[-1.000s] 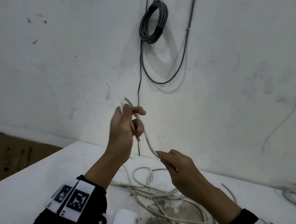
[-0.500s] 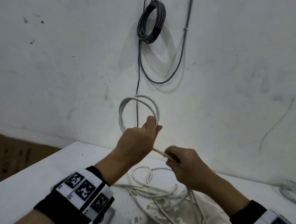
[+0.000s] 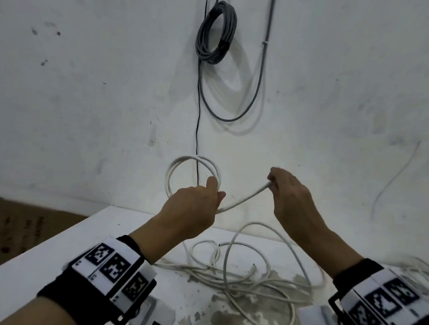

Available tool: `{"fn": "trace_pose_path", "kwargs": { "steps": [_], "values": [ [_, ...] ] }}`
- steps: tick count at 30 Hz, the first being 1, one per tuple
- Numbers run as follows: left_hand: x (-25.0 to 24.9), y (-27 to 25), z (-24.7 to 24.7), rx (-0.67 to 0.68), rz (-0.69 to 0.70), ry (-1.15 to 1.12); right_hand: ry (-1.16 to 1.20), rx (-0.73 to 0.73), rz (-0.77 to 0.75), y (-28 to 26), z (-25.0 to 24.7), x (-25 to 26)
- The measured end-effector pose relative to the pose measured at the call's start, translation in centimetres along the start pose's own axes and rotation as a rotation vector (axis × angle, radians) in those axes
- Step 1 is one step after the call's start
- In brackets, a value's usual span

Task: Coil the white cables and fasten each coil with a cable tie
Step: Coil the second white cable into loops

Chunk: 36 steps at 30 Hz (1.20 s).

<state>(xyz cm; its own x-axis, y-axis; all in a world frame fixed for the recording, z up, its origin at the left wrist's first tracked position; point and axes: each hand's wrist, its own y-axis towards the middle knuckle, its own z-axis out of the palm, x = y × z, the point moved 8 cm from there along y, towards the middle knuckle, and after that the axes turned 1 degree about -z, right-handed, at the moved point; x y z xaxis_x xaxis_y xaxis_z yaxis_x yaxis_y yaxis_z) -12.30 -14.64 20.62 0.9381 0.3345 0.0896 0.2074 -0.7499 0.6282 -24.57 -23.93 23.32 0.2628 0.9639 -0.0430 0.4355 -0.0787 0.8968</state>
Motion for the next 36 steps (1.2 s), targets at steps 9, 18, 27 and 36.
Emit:
{"fn": "trace_pose_path", "kwargs": {
  "steps": [9,18,27,36],
  "values": [
    [-1.5,-2.2,1.1,0.303,0.055,-0.660,0.078,0.004,-0.142,0.4,-0.6,0.6],
    [-1.7,-1.7,0.8,0.525,-0.202,-2.302,1.061,0.542,0.481,-2.6,3.1,1.3],
    [-1.8,-2.4,1.1,0.652,-0.137,-2.279,0.897,0.554,0.469,-2.2,2.0,2.7],
    [-2.5,-2.7,1.5,0.586,-0.217,-2.196,0.396,0.331,0.269,-1.6,1.3,2.8]
  ]
}}
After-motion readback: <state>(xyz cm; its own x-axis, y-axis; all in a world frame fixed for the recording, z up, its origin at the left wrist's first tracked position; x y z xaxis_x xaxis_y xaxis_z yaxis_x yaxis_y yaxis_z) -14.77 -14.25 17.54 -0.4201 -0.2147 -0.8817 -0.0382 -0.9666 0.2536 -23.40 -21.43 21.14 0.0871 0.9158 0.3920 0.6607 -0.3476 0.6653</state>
